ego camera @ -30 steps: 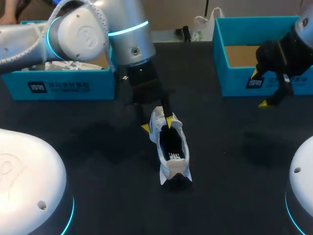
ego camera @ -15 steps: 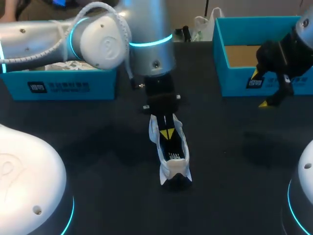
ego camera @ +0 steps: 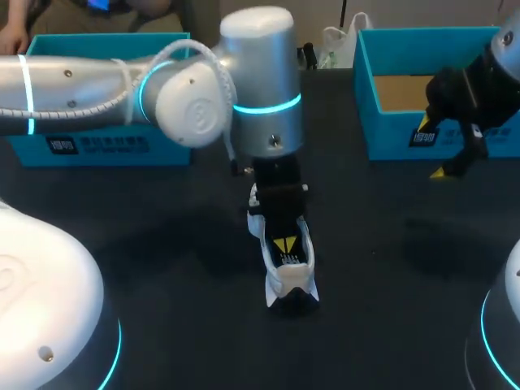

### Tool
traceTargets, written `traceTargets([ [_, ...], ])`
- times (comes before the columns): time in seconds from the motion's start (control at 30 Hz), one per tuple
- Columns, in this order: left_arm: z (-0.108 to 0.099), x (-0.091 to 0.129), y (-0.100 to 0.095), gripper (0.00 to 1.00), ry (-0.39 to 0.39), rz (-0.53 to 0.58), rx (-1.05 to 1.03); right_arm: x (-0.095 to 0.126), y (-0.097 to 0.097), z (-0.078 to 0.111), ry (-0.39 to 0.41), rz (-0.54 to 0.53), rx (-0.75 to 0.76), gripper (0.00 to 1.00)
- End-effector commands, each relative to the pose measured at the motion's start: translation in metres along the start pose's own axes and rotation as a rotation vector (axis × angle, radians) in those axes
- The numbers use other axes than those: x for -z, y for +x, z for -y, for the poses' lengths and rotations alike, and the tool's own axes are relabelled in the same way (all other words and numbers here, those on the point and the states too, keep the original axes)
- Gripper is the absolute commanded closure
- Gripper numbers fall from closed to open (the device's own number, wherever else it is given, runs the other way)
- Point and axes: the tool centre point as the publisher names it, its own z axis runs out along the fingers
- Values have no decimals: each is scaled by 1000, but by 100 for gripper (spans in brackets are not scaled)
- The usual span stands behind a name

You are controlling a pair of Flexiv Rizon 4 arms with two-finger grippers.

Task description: Take the shoe out of the shoebox, open the shoe tongue, remove and reinsert the insole, then place the shoe into the shoebox

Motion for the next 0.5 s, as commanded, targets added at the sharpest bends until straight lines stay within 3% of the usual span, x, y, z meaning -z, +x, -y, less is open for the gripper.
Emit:
traceTargets([
  [0.03,-5,-25,-11,100,-27,-25,12,0,0,0,1,1,0,0],
  [0.17,-9,-38,-9,100,-66,-32,31,0,0,0,1,1,0,0],
  [0.3,-13,-44,-7,100,-59,-7,45,0,0,0,1,1,0,0],
  [0.5,-11,-24,-1,100,-84,59,70,0,0,0,1,1,0,0],
])
